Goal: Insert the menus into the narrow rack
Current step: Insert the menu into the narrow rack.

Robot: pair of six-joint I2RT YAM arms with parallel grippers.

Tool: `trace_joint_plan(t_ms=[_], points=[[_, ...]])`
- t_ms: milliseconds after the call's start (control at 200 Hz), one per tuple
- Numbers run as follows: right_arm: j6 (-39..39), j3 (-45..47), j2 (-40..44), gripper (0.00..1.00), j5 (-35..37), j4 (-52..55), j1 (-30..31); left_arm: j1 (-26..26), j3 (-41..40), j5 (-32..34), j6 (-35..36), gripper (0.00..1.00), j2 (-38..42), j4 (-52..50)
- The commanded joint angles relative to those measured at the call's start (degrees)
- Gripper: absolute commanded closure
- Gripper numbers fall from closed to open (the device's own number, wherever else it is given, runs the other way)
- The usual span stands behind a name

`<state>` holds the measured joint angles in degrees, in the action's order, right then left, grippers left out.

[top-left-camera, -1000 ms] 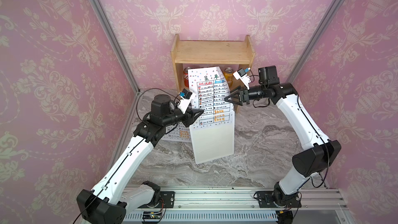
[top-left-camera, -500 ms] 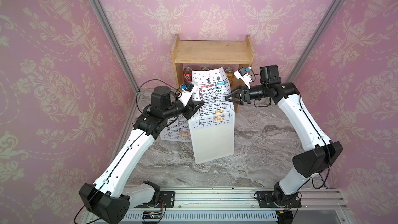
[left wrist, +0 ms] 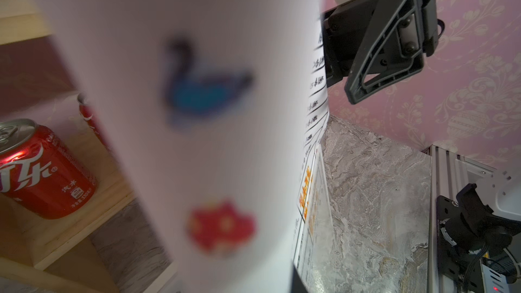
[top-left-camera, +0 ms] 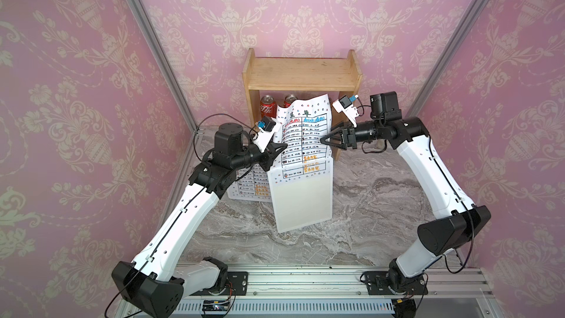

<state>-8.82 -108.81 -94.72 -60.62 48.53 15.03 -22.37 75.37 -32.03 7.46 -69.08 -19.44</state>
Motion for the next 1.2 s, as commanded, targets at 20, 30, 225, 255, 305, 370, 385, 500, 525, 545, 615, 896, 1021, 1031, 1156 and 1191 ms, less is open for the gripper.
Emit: trace_joint_plan(t_ms=[20,30,225,255,305,370,385,500,525,545,615,896,1021,1031,1156,1191], points=[[-0.9,-0.8,2.3,0.48,0.6,0.7,0.9,-0.1,-1.4,0.3,0.6,0.85,1.9,-1.4],[-0.9,-0.8,2.3,0.48,0.6,0.7,1.0,-0.1,-1.5,0.2,0.5,0.85,1.9,-1.4],[-1.1,-0.5,2.5,0.54,1.5,0.5,1.3,-0.1,-3.5,-0.5,-1.0,0.85,2.4,-0.1],[-1.2,-0.5,2.5,0.55,1.6,0.6,1.3,-0.1,-3.9,-0.5,-1.1,0.85,2.4,0.0],[-1.5,-0.7,2.6,0.55,1.9,0.9,1.3,0.0,-4.4,-0.6,-1.5,0.85,2.5,0.5],[-2.0,-0.9,2.8,0.55,2.8,1.4,1.3,0.0,-4.9,-0.7,-2.0,0.85,2.5,1.0],[-2.1,-0.9,2.8,0.55,3.1,1.6,1.3,0.0,-5.0,-0.7,-2.1,0.85,2.5,1.2],[-2.9,-0.6,3.6,0.56,3.9,2.3,1.3,0.0,-5.8,-1.4,-2.9,0.85,2.5,2.1],[-2.8,-0.5,3.7,0.56,3.9,2.2,1.3,-0.1,-5.9,-1.5,-3.0,0.85,2.5,2.2],[-2.9,-0.4,3.9,0.56,3.9,2.2,1.3,0.0,-6.0,-1.5,-3.1,0.85,2.4,2.4],[-3.4,-0.3,4.2,0.57,4.0,2.6,1.3,0.0,-6.2,-1.5,-3.1,0.85,2.4,2.5],[-4.2,-4.2,1.6,0.64,3.3,3.7,1.3,0.0,-4.7,-0.8,-2.3,0.81,2.2,2.2],[-4.2,-5.3,0.9,0.68,3.0,3.4,1.3,0.0,-4.3,-0.6,-2.1,0.75,1.8,2.2],[-4.2,-5.4,0.9,0.68,2.9,3.3,1.3,0.0,-4.3,-0.6,-2.2,0.74,1.8,2.2],[-4.4,-7.6,-0.4,0.74,2.1,3.7,1.4,0.0,-4.3,-0.5,-2.5,0.58,1.8,3.1],[-4.8,-8.3,-0.8,0.77,2.0,4.3,1.4,-0.1,-4.2,-0.4,-2.6,0.51,1.9,3.4]])
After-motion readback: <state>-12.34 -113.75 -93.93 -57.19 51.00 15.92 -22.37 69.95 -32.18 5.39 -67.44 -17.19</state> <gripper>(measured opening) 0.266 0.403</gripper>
